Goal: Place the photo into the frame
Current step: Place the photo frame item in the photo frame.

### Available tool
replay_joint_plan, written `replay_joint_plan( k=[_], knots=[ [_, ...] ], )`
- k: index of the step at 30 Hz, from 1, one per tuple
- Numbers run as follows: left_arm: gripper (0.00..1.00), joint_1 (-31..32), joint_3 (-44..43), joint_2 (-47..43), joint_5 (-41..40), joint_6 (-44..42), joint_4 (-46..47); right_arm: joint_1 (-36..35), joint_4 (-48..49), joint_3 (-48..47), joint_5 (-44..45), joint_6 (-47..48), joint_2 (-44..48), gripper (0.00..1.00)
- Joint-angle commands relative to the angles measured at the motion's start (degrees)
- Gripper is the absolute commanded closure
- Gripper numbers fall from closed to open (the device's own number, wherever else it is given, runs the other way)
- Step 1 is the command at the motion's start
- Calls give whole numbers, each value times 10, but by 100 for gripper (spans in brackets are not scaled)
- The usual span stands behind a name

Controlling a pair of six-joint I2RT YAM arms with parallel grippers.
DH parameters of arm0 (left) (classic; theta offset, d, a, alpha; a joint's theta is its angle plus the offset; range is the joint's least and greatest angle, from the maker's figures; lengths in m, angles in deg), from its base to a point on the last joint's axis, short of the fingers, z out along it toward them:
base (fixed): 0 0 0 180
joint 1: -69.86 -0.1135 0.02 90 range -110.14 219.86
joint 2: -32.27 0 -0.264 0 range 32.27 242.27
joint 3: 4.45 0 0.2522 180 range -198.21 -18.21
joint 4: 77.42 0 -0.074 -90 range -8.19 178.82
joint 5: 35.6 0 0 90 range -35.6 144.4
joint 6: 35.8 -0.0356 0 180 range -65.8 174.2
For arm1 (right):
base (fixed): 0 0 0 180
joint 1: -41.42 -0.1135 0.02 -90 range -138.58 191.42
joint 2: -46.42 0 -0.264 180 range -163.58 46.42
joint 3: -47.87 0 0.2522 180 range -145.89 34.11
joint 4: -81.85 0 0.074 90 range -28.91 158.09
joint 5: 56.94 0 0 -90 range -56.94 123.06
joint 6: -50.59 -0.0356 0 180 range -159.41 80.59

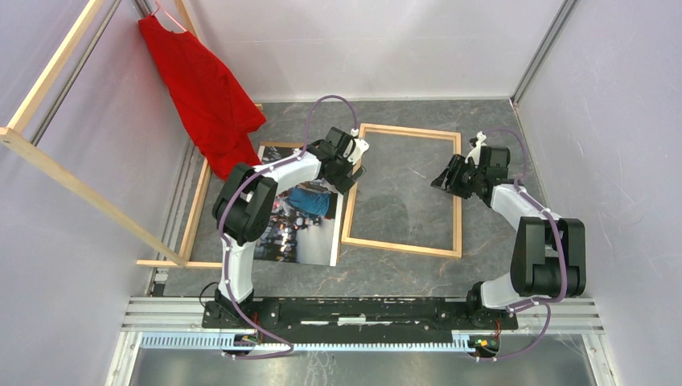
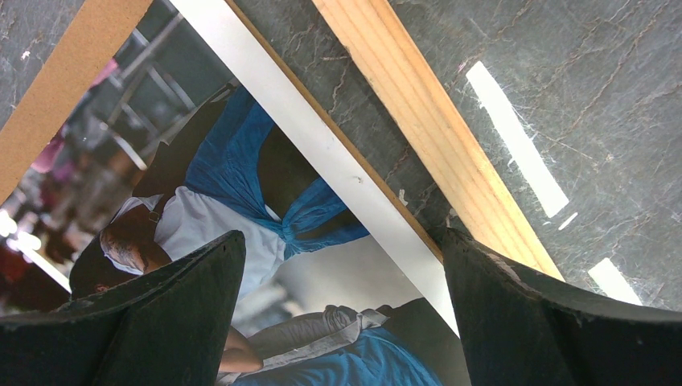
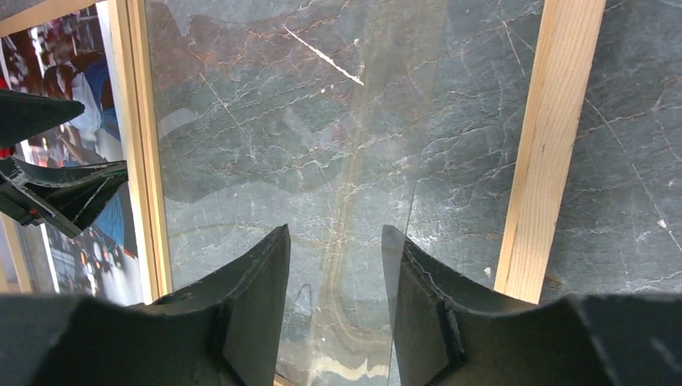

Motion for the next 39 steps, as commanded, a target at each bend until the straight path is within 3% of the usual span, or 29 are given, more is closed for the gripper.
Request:
replay_joint_plan(
  k=[1, 7, 14, 39],
  knots=[
    [2, -2, 16, -6, -1, -18, -3, 1, -6, -11, 8, 3, -13, 50],
    [2, -2, 19, -8, 0, -18, -2, 3, -32, -29, -6, 3, -34, 77],
    [2, -2, 25, -9, 0, -19, 4, 5, -69, -53, -30, 5, -49, 100],
    [2, -2, 35, -11, -2, -21, 11, 8, -125, -68, -52, 48, -99, 100]
  ],
)
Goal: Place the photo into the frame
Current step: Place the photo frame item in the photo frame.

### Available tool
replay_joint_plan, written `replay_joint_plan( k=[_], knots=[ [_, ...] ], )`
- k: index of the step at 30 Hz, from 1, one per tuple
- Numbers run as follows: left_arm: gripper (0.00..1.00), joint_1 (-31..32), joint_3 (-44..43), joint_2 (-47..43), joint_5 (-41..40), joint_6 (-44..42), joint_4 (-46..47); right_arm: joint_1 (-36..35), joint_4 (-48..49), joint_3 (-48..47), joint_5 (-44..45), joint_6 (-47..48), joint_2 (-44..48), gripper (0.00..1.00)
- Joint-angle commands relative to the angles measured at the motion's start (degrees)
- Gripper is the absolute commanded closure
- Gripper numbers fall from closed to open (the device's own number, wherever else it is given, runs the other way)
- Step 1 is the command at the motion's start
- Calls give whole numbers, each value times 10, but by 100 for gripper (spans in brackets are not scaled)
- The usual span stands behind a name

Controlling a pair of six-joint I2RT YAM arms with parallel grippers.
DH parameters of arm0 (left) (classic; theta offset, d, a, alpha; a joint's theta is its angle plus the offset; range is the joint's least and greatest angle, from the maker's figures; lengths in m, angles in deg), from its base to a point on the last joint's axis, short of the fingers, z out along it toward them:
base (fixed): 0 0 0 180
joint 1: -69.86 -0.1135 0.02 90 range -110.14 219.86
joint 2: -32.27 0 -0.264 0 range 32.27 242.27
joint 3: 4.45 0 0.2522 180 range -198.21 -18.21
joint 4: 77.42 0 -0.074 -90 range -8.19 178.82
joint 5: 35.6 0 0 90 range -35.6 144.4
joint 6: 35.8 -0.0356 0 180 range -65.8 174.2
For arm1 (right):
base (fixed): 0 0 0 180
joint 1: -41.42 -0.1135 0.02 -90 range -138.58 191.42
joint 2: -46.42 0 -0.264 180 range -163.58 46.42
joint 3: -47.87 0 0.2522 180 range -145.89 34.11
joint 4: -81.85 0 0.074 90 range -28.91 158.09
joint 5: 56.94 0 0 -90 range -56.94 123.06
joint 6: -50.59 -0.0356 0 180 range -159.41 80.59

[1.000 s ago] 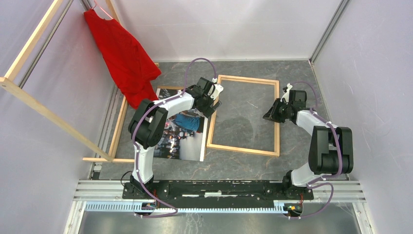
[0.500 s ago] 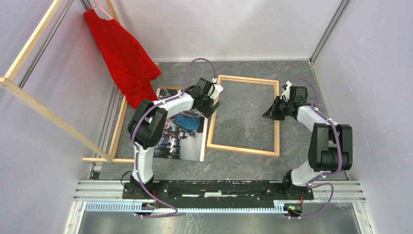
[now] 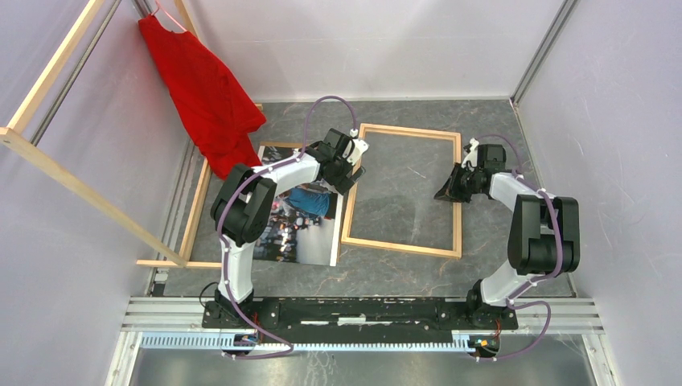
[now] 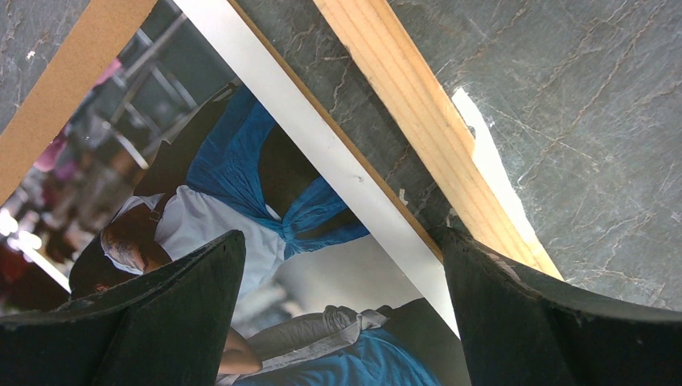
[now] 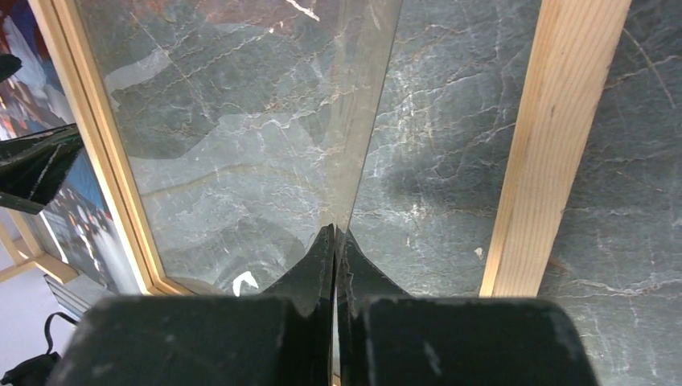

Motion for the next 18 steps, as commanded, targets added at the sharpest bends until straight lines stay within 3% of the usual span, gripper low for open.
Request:
replay_joint_plan(
  k=[1, 18],
  knots=[
    [2, -2, 16, -3, -2, -21, -10, -4, -15, -11, -19, 14, -14, 100],
    [2, -2, 16, -9, 0, -25, -9, -4, -9, -51, -25, -5, -46, 100]
  ],
)
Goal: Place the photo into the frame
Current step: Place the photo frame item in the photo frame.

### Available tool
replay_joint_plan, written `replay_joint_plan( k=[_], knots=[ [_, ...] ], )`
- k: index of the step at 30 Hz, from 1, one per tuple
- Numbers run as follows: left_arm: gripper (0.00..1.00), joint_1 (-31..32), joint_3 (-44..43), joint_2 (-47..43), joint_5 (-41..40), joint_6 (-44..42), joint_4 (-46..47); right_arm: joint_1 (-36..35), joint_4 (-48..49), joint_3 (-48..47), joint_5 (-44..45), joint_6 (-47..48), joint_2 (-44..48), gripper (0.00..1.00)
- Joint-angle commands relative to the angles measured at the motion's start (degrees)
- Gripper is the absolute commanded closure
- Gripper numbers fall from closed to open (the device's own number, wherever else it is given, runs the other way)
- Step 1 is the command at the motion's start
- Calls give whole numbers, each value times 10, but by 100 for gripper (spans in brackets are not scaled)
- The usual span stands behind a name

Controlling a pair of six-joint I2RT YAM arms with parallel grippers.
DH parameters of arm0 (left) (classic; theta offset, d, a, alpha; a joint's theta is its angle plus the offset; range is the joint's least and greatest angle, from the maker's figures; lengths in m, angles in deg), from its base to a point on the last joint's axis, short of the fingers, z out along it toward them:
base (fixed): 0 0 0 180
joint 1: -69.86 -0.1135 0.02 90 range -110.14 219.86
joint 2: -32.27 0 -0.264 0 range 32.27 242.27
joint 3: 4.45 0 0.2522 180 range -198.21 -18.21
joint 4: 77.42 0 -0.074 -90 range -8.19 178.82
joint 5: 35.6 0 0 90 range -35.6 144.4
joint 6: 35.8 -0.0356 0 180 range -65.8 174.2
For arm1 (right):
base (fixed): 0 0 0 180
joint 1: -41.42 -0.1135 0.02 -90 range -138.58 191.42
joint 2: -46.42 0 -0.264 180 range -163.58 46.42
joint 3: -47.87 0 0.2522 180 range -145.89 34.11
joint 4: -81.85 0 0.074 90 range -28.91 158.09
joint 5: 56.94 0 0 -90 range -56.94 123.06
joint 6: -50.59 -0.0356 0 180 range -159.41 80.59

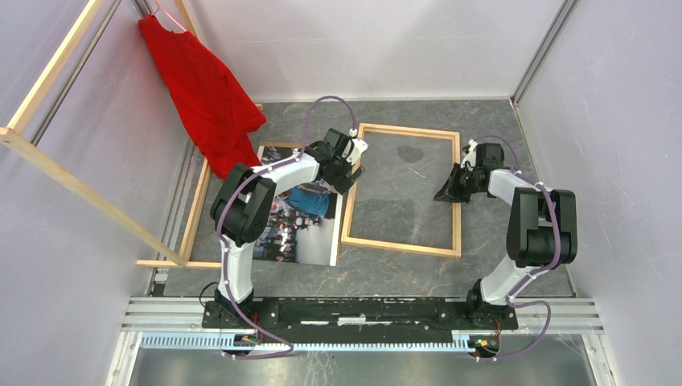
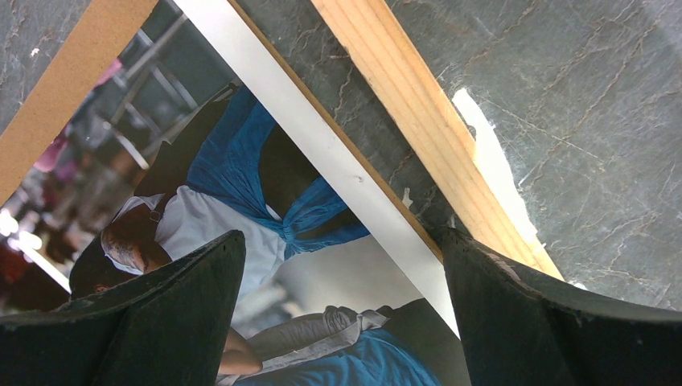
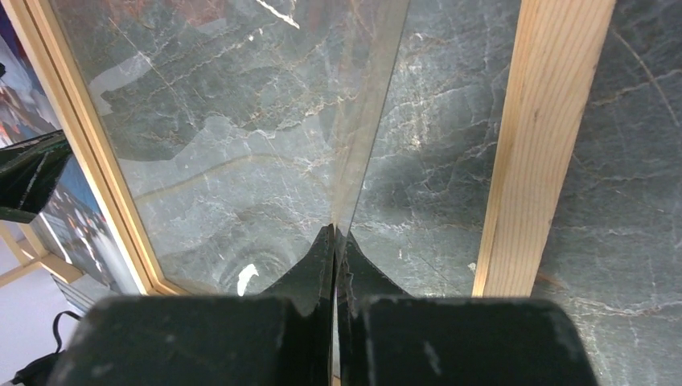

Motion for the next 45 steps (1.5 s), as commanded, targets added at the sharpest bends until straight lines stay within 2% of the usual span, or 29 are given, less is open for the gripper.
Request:
replay_joint_plan(
  k=[1, 5, 15, 20, 28, 37, 45],
  knots=[
    [2, -2, 15, -7, 0, -25, -10, -6, 1, -36, -27, -7, -14, 100],
    [2, -2, 11, -8, 4, -28, -13, -6, 5, -31, -49, -10, -14, 100],
    [2, -8, 3, -16, 24, -22, -21, -6, 59, -9, -144, -72, 97, 100],
    [2, -36, -28, -23, 81, 6, -50, -6, 79, -9, -178, -95, 153, 100],
    [2, -58, -41, -43, 107, 21, -63, -6, 132, -9, -222, -129, 228, 100],
    [2, -93, -58, -71, 117, 34, -70, -16, 184, -21, -262, -169, 253, 100],
    [2, -118, -63, -86, 114, 44, -70, -95, 228, -92, -278, -156, 236, 100]
  ],
)
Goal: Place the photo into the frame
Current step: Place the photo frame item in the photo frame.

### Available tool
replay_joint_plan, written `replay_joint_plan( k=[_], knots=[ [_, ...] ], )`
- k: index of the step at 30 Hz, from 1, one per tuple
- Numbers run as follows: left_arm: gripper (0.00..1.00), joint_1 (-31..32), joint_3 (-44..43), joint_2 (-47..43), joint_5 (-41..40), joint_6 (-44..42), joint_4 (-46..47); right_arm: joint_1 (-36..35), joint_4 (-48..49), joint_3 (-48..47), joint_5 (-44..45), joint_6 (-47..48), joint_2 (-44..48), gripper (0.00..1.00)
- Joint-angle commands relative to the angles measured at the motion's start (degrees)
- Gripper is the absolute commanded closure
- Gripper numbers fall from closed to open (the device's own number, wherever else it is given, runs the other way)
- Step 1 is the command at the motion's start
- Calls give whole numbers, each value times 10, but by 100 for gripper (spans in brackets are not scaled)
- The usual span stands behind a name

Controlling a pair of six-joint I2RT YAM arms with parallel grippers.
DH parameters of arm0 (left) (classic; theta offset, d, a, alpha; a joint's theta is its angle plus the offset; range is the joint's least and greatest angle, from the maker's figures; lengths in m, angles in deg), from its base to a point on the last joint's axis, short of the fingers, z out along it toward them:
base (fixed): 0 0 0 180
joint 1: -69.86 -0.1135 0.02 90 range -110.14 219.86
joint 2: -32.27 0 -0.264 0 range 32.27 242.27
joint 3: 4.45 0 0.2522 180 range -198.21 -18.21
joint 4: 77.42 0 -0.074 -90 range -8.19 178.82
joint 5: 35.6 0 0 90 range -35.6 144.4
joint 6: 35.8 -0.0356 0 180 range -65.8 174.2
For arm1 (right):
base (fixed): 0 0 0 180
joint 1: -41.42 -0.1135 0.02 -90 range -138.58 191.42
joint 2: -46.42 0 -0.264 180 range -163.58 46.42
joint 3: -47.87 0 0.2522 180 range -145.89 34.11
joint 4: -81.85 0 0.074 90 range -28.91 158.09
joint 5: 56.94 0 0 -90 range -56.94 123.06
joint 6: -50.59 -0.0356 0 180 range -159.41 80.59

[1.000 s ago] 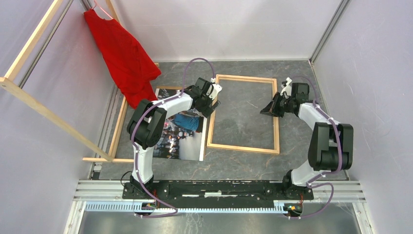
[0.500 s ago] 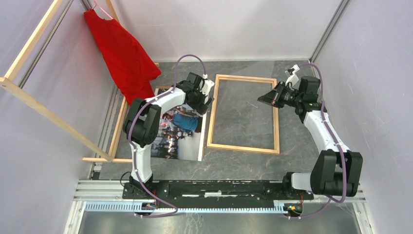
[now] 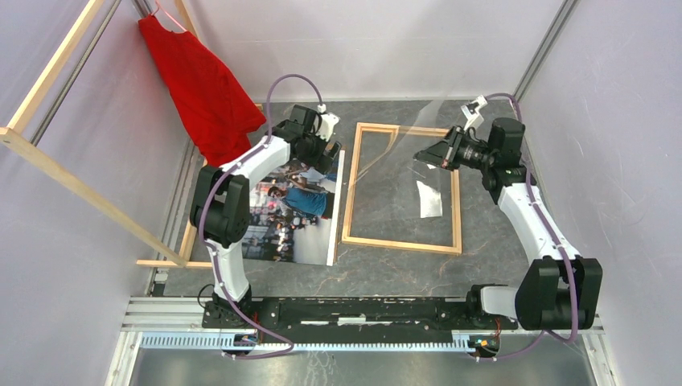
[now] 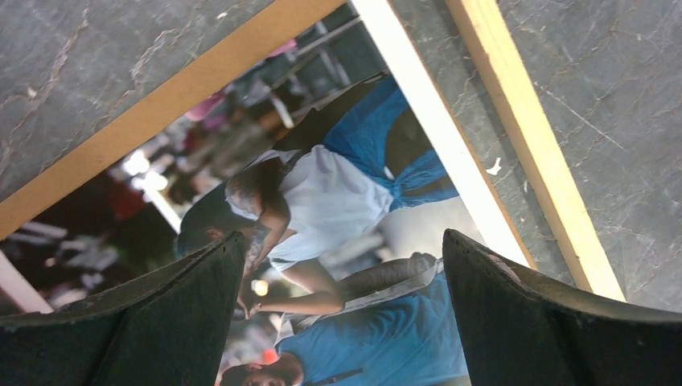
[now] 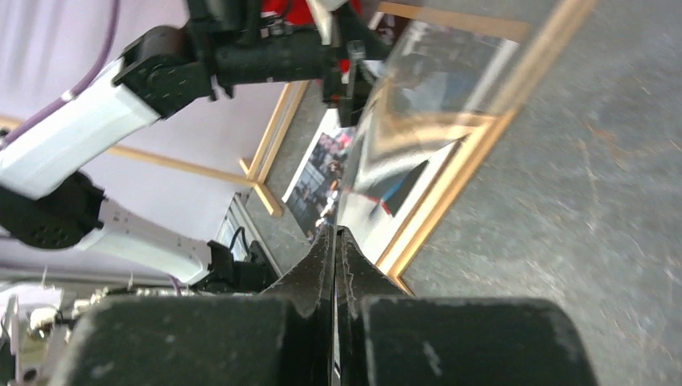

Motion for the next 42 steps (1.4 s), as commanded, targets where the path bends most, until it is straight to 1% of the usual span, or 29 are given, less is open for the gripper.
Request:
replay_joint_plan(
  k=[1, 3, 6, 7, 11, 14, 16, 21, 26, 34, 42],
  knots=[
    [2, -9, -19, -34, 8, 26, 4, -43, 64, -77, -32, 19, 1, 100],
    [2, -14, -20, -37, 5, 27, 4, -49, 47, -90, -34, 43, 0, 100],
    [2, -20, -18, -38, -4, 27, 4, -49, 33, -78, -33, 67, -5, 100],
    [2, -21, -17, -37, -10, 26, 5, -49, 10, -70, -30, 83, -8, 100],
    [2, -22, -3, -36, -37, 21, 17, -49, -76, -19, 10, 176, -34, 100],
    [2, -23, 7, -39, -48, 13, 27, -47, -93, 37, 47, 197, -51, 100],
    [2, -23, 10, -38, -48, 12, 28, -44, -95, 54, 83, 192, -64, 100],
    [2, -22, 15, -34, -32, 12, 28, -31, -58, 80, 93, 137, -87, 100],
    [2, -22, 17, -27, -31, 8, 28, -4, -60, 86, 121, 124, -75, 100],
    [2, -19, 7, -19, -18, 11, 28, 33, -98, 77, 160, 133, -79, 100],
    [2, 7, 10, -12, -20, 10, 28, 42, -92, 66, 165, 130, -83, 100]
  ],
)
